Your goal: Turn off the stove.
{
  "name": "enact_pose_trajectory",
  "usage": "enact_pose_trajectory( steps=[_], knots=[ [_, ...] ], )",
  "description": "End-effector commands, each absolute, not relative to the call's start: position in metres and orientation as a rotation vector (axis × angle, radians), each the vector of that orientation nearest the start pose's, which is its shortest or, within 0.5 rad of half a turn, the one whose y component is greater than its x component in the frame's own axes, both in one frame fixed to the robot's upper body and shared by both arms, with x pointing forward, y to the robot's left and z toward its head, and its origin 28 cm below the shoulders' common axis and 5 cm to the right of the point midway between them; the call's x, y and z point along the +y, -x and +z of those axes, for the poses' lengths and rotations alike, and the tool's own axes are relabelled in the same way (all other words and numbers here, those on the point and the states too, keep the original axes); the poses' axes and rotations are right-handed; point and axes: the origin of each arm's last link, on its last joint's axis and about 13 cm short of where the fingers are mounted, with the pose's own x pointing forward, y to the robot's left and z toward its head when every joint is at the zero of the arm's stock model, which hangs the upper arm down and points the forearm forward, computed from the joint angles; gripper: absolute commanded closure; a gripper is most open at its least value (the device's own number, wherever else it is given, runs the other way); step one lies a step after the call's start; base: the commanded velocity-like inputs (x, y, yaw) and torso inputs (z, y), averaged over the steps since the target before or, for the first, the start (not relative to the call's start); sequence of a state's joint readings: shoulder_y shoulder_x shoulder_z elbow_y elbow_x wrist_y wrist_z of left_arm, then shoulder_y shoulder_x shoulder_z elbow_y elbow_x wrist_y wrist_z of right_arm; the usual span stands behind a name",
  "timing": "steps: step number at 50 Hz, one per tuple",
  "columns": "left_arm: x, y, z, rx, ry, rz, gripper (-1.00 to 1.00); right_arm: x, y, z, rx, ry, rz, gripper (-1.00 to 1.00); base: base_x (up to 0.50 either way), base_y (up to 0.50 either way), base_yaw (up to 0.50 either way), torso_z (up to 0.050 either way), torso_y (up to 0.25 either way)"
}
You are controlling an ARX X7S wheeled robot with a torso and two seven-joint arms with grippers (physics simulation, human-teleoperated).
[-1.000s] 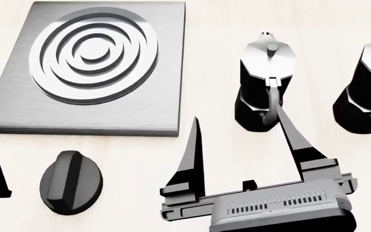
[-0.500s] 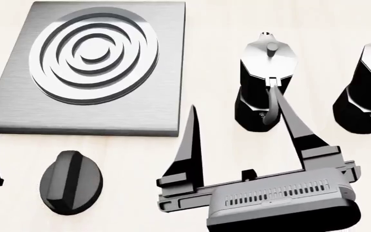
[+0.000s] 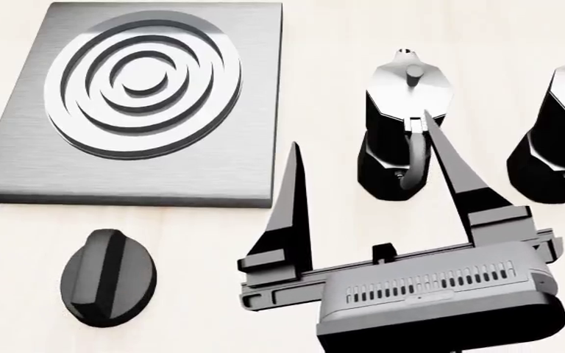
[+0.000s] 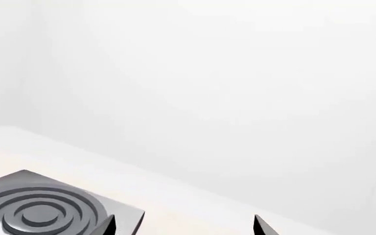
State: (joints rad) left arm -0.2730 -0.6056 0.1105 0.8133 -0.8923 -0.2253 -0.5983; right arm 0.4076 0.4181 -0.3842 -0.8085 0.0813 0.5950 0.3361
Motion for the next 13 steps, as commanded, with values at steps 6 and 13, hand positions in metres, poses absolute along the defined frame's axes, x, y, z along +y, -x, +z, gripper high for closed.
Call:
enact_pose_trajectory(
  steps=[6,13],
  knots=[
    [0.2291,-0.1879,0.2260,-0.544,0.322,-0.133,-1.00,-0.0908,-0.2135,0.2095,-0.589,0.307,0.069,-1.00,0.00,0.00,0.00,0.000,0.000],
    [0.2286,-0.1890,0.2294,-0.554,0.324,-0.133,-1.00,-0.0921,-0.2126,0.2147,-0.598,0.317,0.064,-1.00,0.00,0.00,0.00,0.000,0.000]
  ],
)
